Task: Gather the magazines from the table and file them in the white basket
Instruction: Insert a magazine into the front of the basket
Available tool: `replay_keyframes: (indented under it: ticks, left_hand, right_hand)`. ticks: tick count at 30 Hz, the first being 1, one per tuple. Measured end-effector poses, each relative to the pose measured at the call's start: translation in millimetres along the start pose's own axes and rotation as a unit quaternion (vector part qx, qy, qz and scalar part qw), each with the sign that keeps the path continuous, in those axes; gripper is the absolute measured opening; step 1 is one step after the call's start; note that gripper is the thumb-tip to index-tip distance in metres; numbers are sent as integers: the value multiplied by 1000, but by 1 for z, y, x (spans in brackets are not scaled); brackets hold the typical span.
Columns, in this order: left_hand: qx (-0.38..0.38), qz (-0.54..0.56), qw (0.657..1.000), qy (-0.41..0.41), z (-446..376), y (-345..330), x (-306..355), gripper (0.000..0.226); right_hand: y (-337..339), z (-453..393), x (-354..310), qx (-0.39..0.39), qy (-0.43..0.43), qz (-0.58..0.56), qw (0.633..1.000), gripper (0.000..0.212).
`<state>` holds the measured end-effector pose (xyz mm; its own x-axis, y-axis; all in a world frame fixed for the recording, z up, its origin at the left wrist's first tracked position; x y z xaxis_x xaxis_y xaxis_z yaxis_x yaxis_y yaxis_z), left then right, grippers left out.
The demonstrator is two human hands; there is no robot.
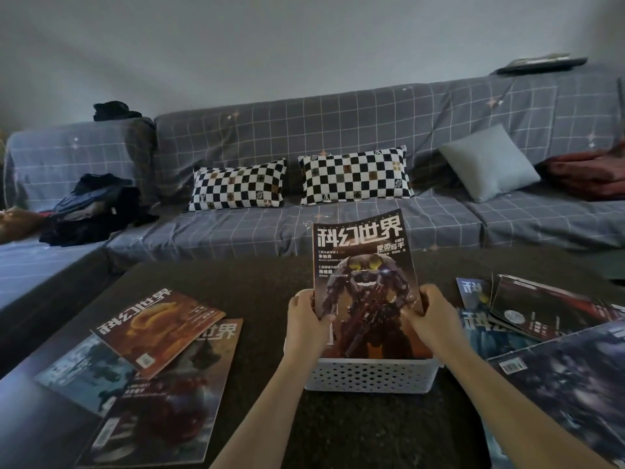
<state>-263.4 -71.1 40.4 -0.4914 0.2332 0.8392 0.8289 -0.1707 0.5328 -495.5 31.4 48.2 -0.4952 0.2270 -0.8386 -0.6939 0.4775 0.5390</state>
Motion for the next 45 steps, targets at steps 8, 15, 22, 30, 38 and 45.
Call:
replay_keyframes:
  ticks: [8,15,22,30,38,45]
  left_hand:
    - [17,-98,995,16,3,-4,-4,52]
    - [34,-91,995,-8,5,1,1,36]
    - [55,-106,993,0,9,5,3,35]
    - [61,-54,997,-10,27,19,14,41]
    - [99,-46,994,-2,50,94,-6,36]
    - [136,-48,989,40,66,167,-60,35]
  right_hand:
    - [-8,8,-2,14,21,104,994,52]
    - [-1,6,2,59,7,221,973,48]
    - [0,3,8,61,-24,242,968,53]
    - [9,25,-19,116,32,142,982,54]
    - [-64,50,-114,-27,192,-10,981,25]
    - [-167,64,-174,-154,236,-53,958,22]
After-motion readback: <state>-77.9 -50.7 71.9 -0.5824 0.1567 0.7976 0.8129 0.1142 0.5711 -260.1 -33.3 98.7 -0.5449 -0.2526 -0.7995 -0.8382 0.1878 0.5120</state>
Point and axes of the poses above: each hand's wrist, its own z-axis away from the middle knuckle, its own y-axis out of the back of the hand, x = y × z, the point moved 10 cm from there along -z, towards the middle knuckle, and after that the axes turned 6 degrees about -x, right-handed, at the moved point
